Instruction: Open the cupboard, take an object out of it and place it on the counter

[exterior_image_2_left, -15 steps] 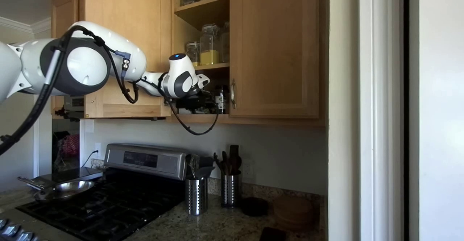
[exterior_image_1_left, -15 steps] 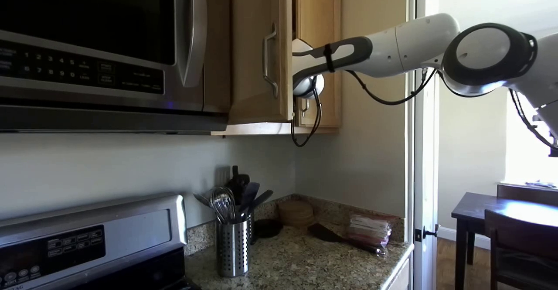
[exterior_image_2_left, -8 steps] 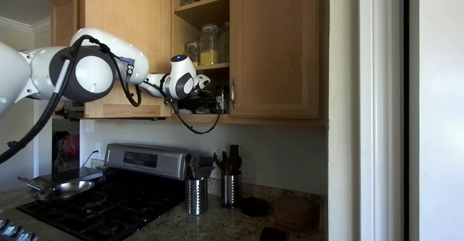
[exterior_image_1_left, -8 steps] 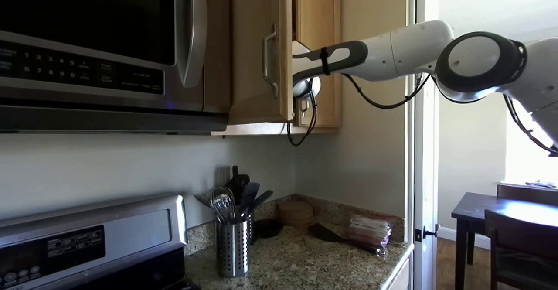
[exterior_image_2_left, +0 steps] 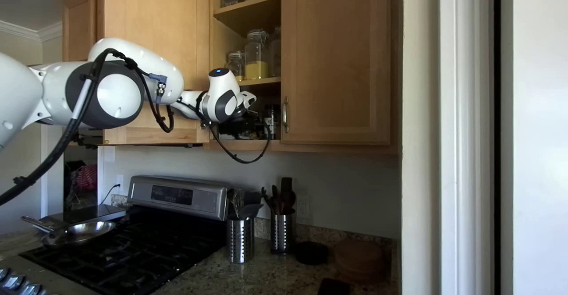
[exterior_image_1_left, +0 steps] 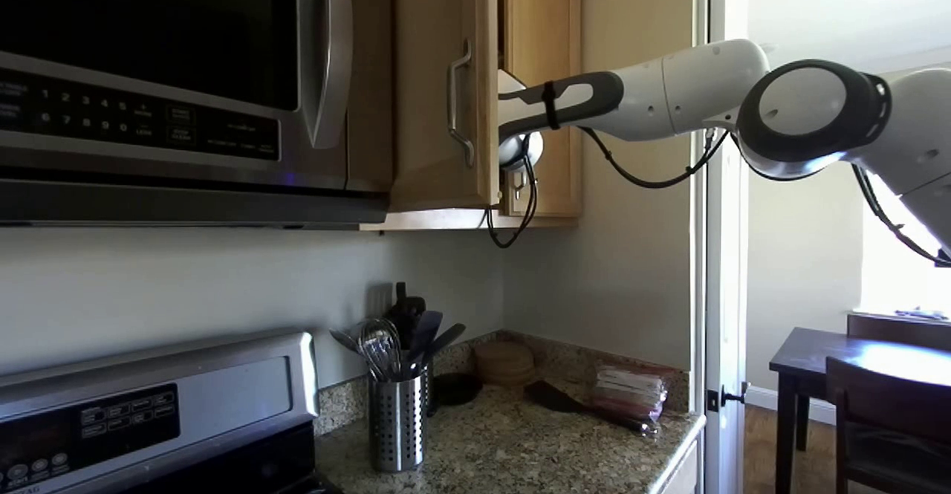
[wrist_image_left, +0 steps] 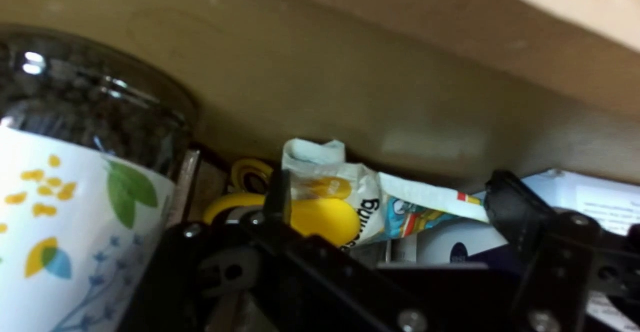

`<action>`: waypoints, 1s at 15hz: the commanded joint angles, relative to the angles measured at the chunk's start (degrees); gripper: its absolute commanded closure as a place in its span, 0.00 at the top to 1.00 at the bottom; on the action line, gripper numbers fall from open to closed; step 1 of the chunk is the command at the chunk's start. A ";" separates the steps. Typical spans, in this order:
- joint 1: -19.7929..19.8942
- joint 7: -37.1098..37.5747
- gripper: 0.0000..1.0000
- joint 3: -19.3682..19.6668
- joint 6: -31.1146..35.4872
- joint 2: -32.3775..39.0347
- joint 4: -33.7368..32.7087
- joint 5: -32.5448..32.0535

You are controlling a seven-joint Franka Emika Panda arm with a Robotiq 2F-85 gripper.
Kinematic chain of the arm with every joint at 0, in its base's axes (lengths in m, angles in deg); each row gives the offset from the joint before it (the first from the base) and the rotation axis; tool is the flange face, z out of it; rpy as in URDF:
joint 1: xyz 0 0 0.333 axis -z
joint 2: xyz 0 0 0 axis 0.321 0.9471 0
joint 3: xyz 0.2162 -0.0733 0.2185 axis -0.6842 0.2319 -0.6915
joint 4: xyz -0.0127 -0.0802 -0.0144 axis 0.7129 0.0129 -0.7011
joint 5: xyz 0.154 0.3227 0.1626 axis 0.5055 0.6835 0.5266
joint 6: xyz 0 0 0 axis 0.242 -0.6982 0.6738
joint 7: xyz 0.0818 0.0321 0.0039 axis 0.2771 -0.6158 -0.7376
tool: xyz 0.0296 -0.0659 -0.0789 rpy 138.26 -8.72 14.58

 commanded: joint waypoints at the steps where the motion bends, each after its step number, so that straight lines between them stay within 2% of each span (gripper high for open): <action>1: 0.06 -0.26 0.74 -0.04 0.51 -0.28 -0.13 -0.04; 10: 0.70 -0.69 0.14 -1.85 1.31 -2.57 2.61 2.15; 15: 1.06 -0.46 0.03 -1.64 1.86 -4.53 3.82 2.00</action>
